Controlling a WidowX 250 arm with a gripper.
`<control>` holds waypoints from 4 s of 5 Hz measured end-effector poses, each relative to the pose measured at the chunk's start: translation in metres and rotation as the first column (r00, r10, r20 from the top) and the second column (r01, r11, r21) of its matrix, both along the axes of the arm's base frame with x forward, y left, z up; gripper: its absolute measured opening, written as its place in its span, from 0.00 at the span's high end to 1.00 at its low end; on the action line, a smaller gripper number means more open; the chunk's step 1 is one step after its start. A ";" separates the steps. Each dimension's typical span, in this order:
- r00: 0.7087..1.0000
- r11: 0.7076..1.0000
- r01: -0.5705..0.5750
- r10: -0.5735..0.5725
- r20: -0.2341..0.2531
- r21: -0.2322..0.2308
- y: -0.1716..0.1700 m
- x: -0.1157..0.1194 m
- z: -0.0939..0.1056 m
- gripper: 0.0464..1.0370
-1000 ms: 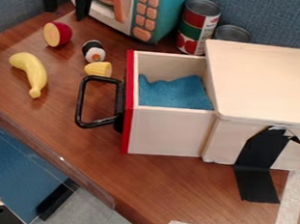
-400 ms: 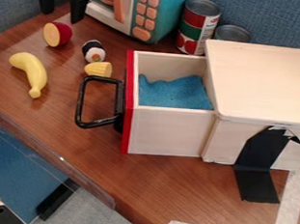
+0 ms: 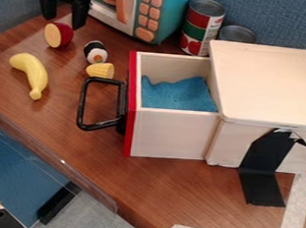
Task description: Puuting an object into the drawer
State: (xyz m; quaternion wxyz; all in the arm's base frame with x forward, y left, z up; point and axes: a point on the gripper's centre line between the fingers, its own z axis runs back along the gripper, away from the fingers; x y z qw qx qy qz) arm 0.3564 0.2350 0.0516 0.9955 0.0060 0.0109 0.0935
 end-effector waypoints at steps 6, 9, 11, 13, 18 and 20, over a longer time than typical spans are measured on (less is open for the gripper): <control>0.989 0.989 -0.151 0.151 0.010 0.007 -0.002 -0.002 -0.040 0.09; 0.985 0.986 -0.152 0.157 0.066 -0.072 -0.019 -0.005 -0.012 0.24; 0.976 0.978 -0.101 0.133 0.171 -0.183 -0.052 -0.009 0.066 0.24; 0.993 0.976 0.056 -0.033 0.112 -0.208 -0.149 -0.018 0.069 0.24; 0.994 0.984 0.105 -0.098 0.055 -0.142 -0.233 -0.043 0.037 0.24; 0.993 0.983 0.111 -0.104 0.053 -0.148 -0.236 -0.051 0.030 0.24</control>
